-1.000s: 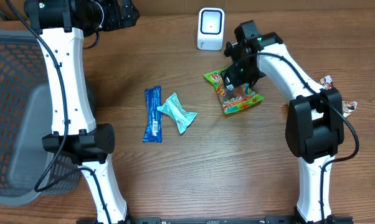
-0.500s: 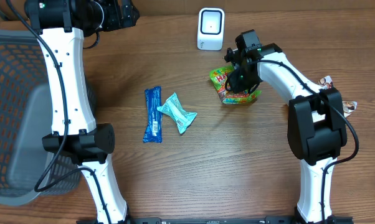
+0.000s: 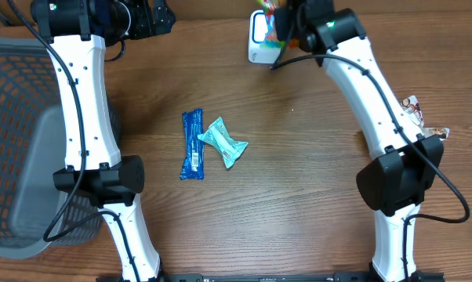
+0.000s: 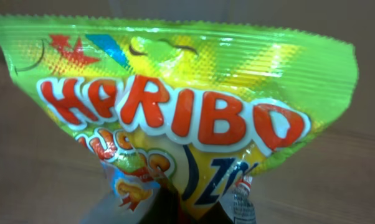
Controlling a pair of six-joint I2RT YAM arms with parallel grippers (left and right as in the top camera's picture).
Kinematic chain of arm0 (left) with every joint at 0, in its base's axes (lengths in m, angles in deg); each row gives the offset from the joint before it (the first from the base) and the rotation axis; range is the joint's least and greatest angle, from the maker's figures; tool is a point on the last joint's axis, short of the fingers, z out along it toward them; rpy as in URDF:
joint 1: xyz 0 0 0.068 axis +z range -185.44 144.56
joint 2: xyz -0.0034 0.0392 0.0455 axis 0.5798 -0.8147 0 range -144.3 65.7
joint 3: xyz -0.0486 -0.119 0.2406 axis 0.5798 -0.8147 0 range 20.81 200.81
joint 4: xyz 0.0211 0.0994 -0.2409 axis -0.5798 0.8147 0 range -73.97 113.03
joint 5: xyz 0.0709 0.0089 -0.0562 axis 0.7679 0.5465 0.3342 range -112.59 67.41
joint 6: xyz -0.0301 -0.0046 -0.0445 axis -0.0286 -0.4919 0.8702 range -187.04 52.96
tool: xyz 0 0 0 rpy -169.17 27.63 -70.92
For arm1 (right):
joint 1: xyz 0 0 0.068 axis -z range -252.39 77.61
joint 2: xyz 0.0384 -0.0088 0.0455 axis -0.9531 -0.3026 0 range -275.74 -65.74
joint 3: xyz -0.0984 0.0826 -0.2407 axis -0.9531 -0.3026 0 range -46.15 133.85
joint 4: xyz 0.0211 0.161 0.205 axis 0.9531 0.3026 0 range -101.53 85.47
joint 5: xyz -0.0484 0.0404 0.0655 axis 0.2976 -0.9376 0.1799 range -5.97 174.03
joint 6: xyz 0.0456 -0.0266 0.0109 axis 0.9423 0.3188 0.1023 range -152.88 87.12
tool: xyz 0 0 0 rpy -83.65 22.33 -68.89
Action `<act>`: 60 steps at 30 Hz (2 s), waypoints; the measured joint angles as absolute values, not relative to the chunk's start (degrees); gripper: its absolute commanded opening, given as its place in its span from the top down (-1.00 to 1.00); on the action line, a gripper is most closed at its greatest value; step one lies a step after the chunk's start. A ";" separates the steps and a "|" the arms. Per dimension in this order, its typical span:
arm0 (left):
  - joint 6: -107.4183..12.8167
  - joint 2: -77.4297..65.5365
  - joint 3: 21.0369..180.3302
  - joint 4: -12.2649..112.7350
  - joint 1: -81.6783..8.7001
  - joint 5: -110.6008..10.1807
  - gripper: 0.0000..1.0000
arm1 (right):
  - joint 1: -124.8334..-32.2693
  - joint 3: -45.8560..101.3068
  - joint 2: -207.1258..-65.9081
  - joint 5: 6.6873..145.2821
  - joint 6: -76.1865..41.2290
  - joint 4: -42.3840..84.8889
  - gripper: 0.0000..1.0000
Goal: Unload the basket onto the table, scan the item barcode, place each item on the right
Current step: 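Hold the Haribo bag against the scanner with the right gripper, then carry the Haribo bag right and drop it on the beige bag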
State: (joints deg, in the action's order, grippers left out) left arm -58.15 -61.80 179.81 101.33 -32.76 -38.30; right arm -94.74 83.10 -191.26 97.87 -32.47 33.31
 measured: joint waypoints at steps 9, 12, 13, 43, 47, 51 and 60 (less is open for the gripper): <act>-58.15 -61.80 179.81 101.33 -32.76 -38.32 -1.00 | -95.37 83.06 -191.80 103.03 -32.89 13.15 0.92; -58.15 -61.80 179.81 101.33 -32.76 -38.32 -1.00 | -95.35 83.17 -194.16 103.62 -32.95 11.38 0.92; -58.15 -61.80 179.81 101.35 -32.76 -38.30 -1.00 | -95.35 83.17 -196.00 103.89 -33.15 10.20 0.92; -58.15 -61.80 179.81 101.33 -32.76 -38.32 -1.00 | -95.24 82.64 -208.63 110.46 -36.21 -4.16 0.92; -58.15 -61.80 179.81 101.35 -32.76 -38.32 -0.99 | -95.24 82.62 -210.40 110.44 -36.23 -2.89 0.92; -58.15 -61.80 179.81 101.33 -32.76 -38.30 -1.00 | -95.26 82.58 -211.10 110.90 -36.30 -1.42 0.93; -58.15 -61.80 179.81 101.33 -32.76 -38.30 -1.00 | -96.09 81.79 -205.33 102.92 -38.31 17.46 0.93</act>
